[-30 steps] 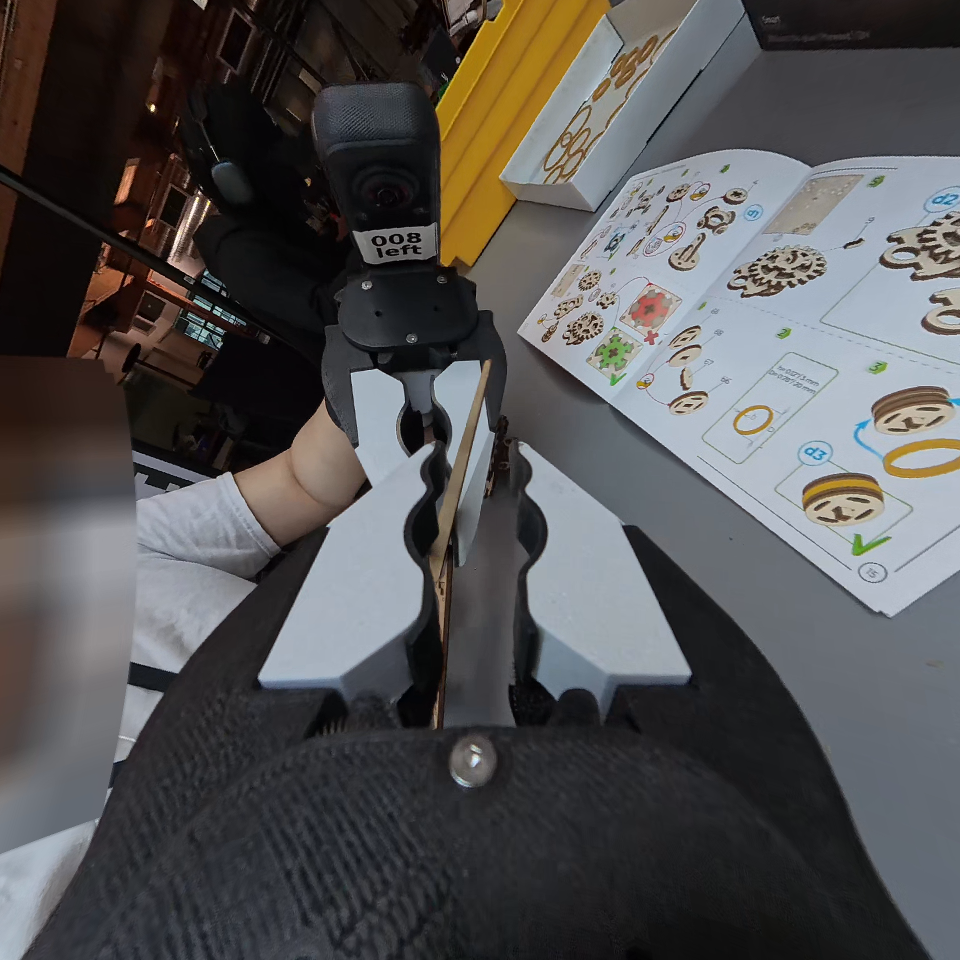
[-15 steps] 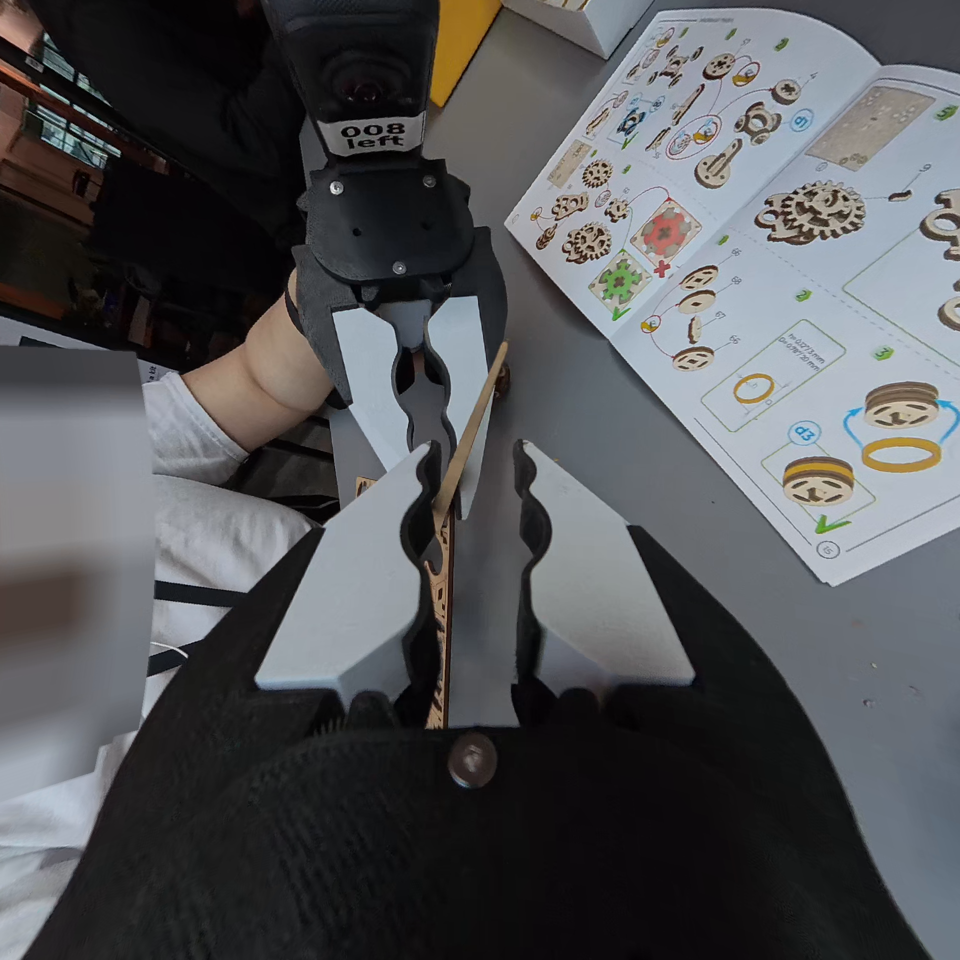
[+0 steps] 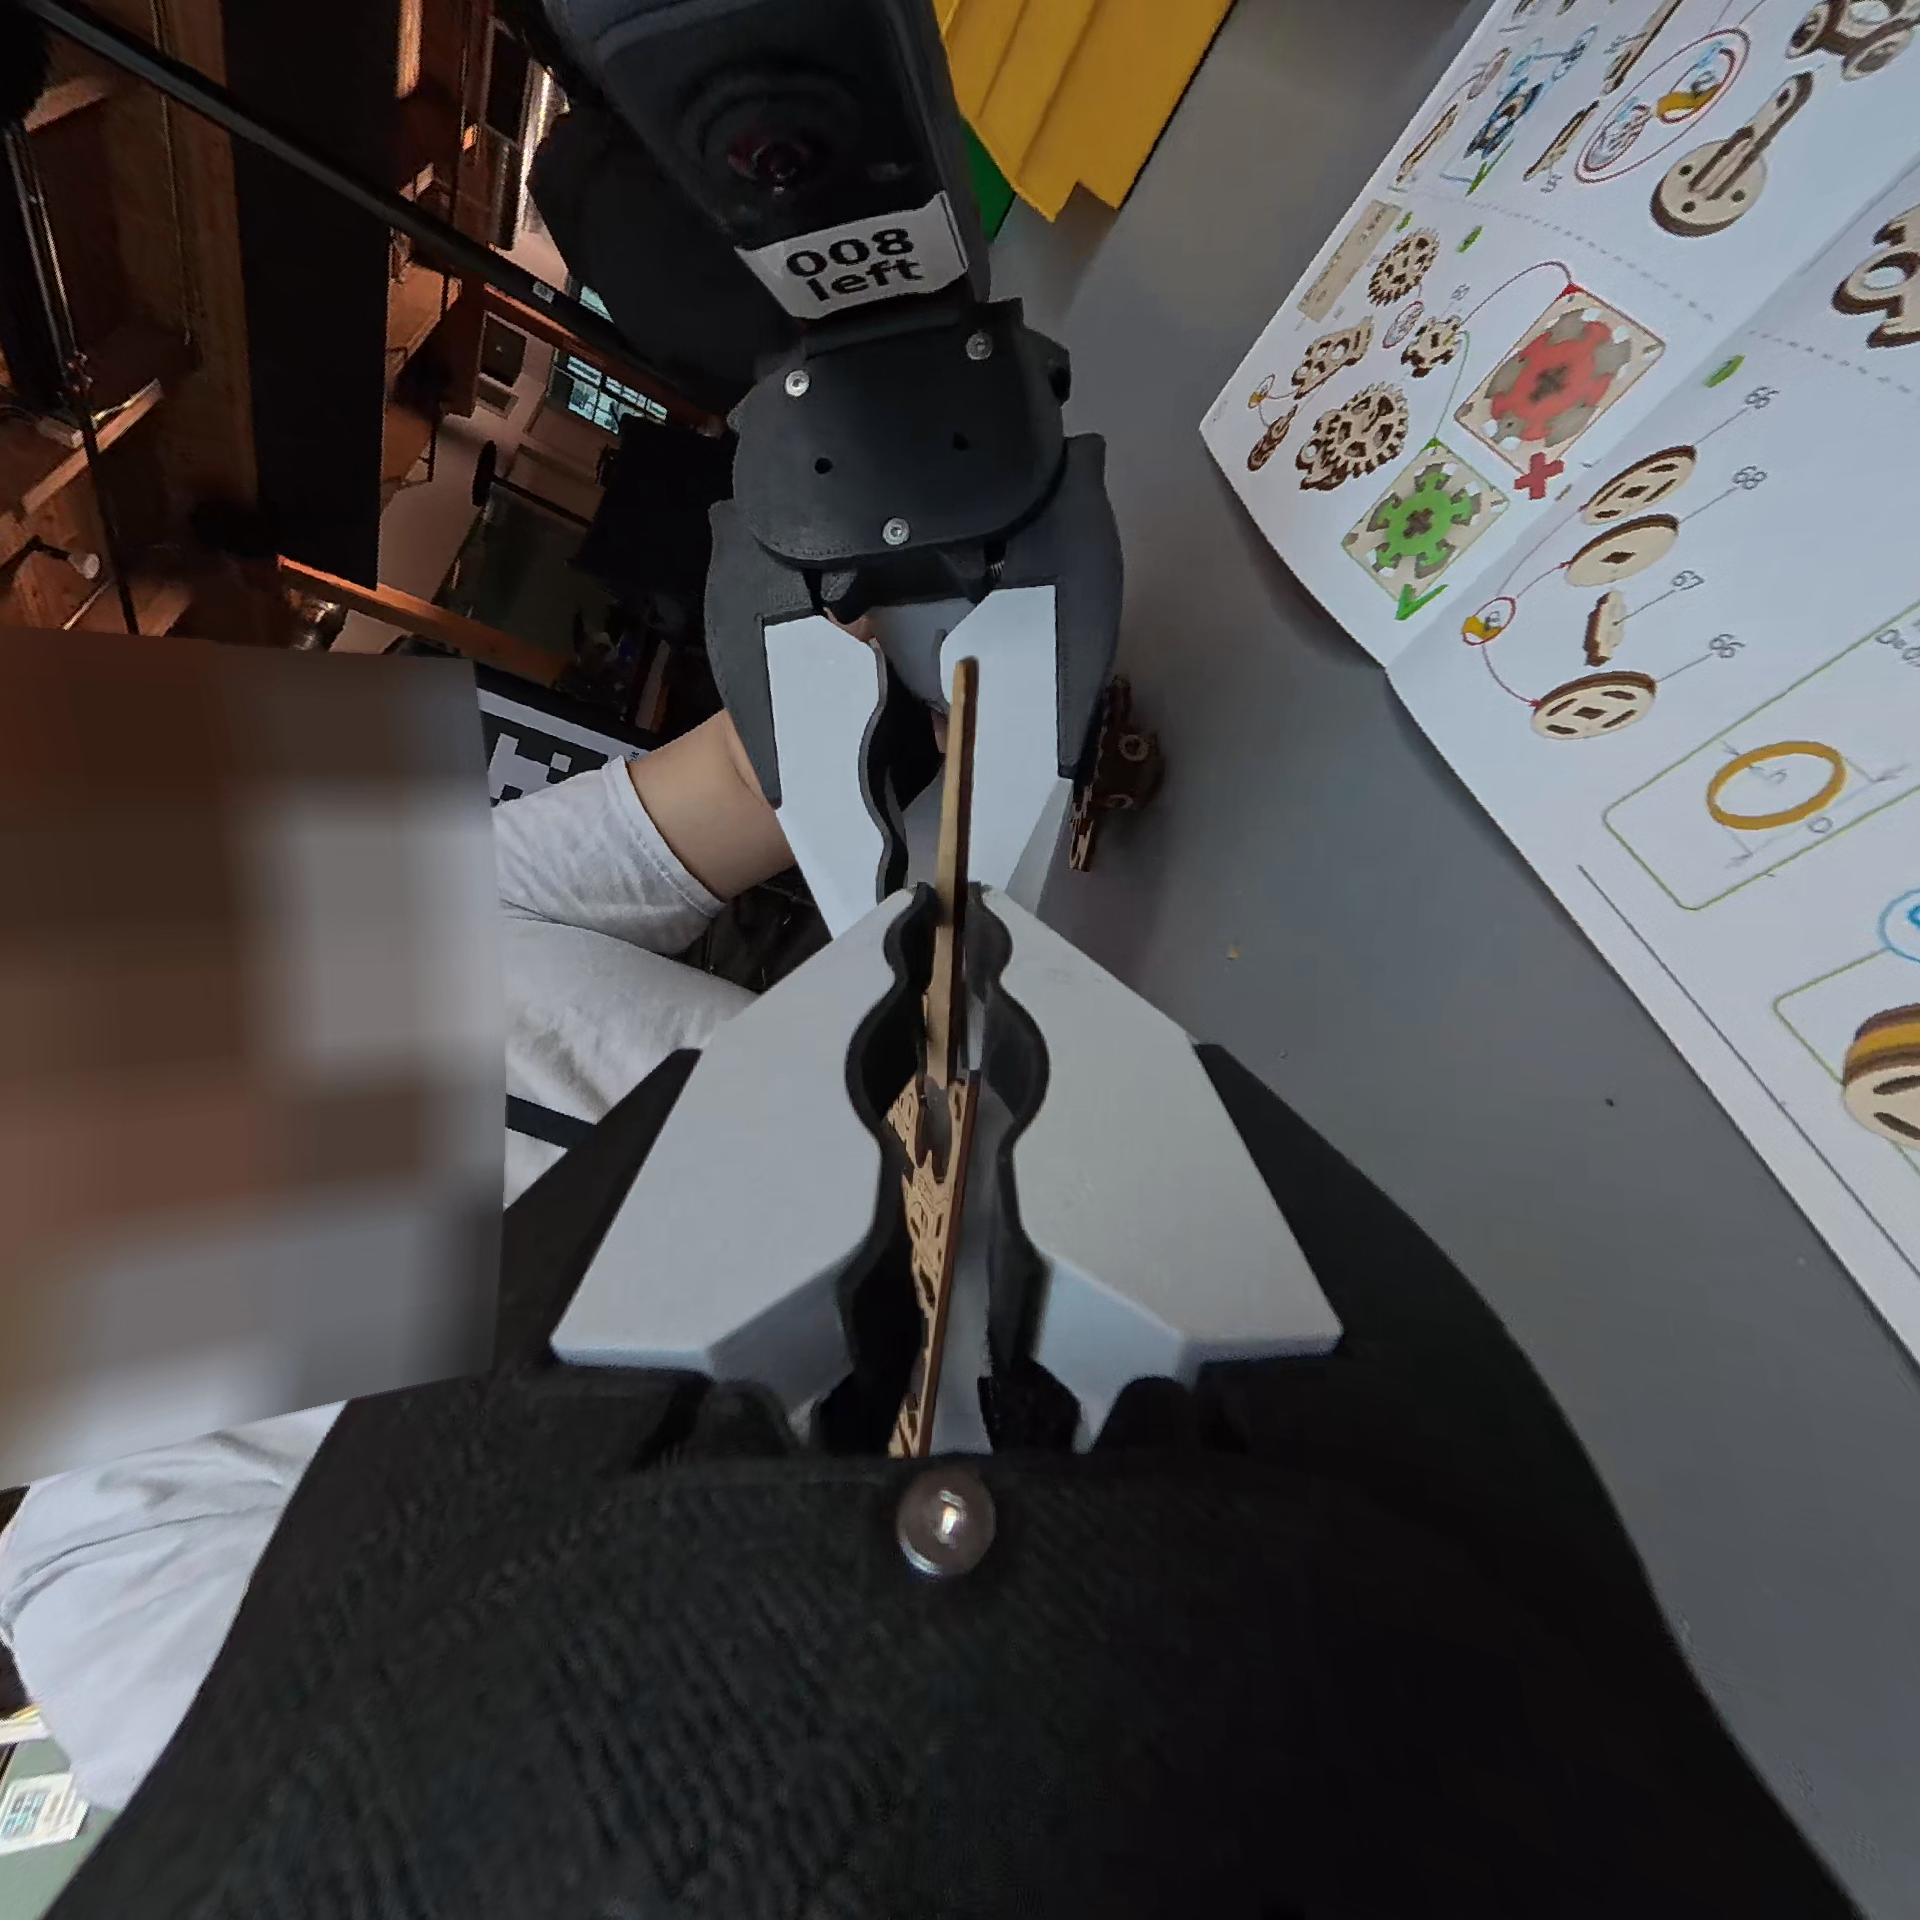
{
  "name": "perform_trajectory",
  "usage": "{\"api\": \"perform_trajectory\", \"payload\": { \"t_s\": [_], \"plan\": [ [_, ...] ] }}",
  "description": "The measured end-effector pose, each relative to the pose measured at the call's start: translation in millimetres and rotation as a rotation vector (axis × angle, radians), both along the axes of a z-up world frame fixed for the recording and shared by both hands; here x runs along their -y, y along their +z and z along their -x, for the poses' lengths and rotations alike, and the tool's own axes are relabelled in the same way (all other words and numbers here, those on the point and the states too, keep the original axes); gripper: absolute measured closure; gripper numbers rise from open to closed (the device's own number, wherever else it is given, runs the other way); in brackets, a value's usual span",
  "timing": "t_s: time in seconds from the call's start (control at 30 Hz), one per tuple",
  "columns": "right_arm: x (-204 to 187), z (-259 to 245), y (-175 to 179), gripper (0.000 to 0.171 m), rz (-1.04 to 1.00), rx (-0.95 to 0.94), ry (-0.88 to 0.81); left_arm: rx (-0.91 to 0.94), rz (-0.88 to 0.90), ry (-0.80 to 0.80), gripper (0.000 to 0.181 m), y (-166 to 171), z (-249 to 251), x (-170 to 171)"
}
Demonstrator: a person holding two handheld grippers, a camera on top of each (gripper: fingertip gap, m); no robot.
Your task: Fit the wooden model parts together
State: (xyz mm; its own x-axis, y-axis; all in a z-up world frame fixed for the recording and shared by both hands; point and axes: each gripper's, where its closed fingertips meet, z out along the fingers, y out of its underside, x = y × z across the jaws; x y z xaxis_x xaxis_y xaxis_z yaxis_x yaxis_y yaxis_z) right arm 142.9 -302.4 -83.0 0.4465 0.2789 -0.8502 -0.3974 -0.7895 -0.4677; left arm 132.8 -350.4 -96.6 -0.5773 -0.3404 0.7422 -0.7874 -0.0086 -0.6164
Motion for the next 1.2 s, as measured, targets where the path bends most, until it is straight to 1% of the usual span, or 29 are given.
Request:
{"api": "perform_trajectory", "payload": {
  "t_s": [0.07,0.27,0.33,0.4,0.5,0.63,0.7,0.87,0.93,0.97,1.2],
  "plan": [
    [-2,-3,2,0.168,0.007,-0.013,-0.068,-0.008,0.031,0.008,0.176,3,-1,-1],
    [0,-9,5,0.168,-0.003,0.005,-0.231,0.0,0.032,0.025,0.177,4,-4,-1],
    [3,-9,12,0.168,-0.06,0.012,-0.253,0.001,0.054,0.025,0.177,9,-3,-1],
    [11,-10,22,0.168,-0.134,0.044,-0.248,-0.006,0.106,0.021,0.18,17,-2,-1],
    [26,-9,34,0.17,-0.229,0.103,-0.231,0.016,0.176,0.003,0.181,31,0,-1],
    [44,8,42,0.167,-0.36,0.156,-0.145,0.061,0.141,-0.092,0.181,36,15,12],
    [49,16,42,0.165,-0.387,0.179,-0.113,0.073,0.119,-0.114,0.181,36,20,17],
    [53,22,28,0.165,-0.345,0.296,-0.074,0.069,0.065,-0.137,0.181,27,23,19],
    [57,27,19,0.165,-0.305,0.348,-0.032,0.07,0.057,-0.139,0.181,27,23,19],
    [57,28,16,0.167,-0.292,0.366,-0.026,0.075,0.041,-0.141,0.181,26,24,18],
    [51,30,21,0.161,-0.281,0.276,-0.078,0.105,-0.002,-0.13,0.181,25,23,16]
  ]
}}
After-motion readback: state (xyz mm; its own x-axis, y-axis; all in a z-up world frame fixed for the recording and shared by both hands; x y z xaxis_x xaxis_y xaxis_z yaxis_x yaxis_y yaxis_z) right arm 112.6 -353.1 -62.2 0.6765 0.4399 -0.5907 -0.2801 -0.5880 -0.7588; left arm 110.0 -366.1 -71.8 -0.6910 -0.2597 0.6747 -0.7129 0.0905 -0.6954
